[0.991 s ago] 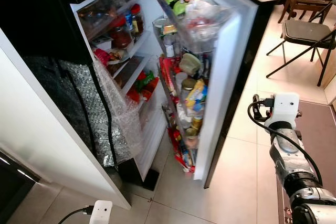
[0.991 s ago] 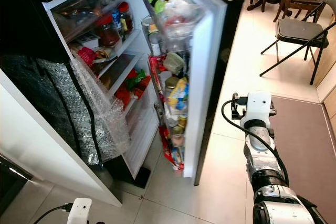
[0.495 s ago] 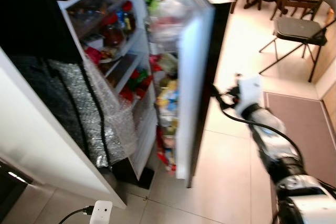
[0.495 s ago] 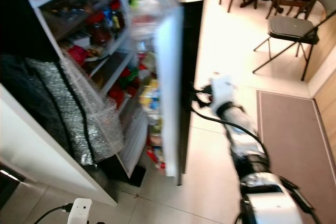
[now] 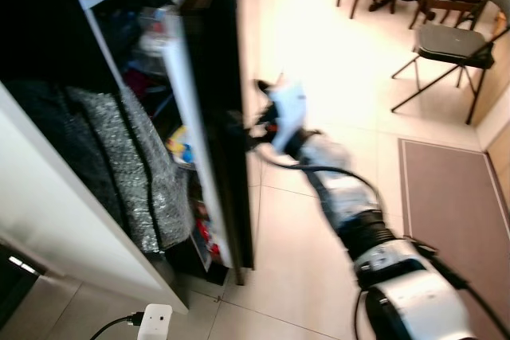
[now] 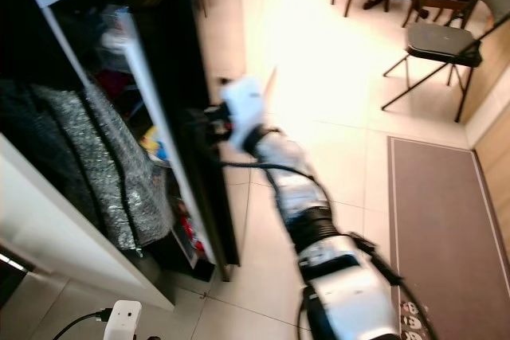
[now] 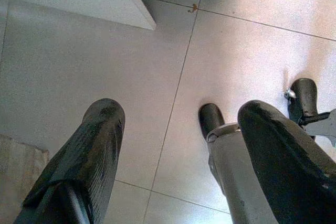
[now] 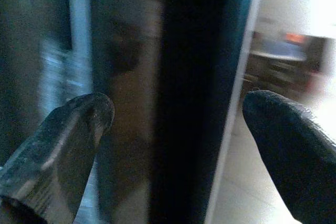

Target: Restocking fridge

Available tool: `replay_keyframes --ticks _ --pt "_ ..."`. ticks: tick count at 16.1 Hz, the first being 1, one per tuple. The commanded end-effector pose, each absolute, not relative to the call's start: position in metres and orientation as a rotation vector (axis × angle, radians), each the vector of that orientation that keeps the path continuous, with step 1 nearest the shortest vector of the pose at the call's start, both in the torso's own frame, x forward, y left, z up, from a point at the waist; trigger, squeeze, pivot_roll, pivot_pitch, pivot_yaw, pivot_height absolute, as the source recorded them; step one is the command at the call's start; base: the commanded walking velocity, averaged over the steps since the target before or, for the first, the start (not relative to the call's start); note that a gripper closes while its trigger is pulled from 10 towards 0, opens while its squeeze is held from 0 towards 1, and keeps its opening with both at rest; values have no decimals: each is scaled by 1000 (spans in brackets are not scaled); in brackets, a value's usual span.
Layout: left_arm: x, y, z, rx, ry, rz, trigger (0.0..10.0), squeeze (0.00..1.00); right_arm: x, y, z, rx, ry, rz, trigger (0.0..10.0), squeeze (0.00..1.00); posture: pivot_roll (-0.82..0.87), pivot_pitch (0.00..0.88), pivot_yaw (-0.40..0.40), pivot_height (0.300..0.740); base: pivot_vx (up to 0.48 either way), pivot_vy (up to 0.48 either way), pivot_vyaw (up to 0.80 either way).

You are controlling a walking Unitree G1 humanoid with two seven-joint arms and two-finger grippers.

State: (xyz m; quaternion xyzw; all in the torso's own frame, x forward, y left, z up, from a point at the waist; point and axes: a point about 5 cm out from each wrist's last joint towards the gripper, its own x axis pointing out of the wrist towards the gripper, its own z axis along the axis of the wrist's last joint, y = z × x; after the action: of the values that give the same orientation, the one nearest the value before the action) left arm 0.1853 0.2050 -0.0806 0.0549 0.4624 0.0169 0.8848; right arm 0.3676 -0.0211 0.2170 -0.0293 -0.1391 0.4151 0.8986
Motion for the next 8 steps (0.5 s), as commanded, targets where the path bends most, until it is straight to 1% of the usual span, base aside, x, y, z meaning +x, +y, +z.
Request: replay_keyframes --ticks 1,3,5,6,7,8 --pt "181 207 -83 112 984 50 10000 0 361 -9 222 -67 -301 937 10000 0 -12 11 21 740 0 0 0" --pt "181 207 -83 112 983 51 10000 0 358 -7 216 -78 -286 966 10000 0 -19 10 23 740 0 0 0" --pt "181 207 -83 117 984 49 10000 0 359 -18 209 -92 -259 939 10000 0 -25 10 25 740 0 0 0" --pt "181 207 -83 117 983 47 10000 0 361 -30 206 -86 -247 906 10000 0 -27 10 25 740 0 0 0" --pt "181 207 -83 117 983 46 10000 0 362 -34 205 -85 -242 892 10000 0 -27 10 25 740 0 0 0" --pt "181 208 -82 117 982 44 10000 0 363 -43 203 -78 -234 862 10000 0 -28 11 28 740 0 0 0"
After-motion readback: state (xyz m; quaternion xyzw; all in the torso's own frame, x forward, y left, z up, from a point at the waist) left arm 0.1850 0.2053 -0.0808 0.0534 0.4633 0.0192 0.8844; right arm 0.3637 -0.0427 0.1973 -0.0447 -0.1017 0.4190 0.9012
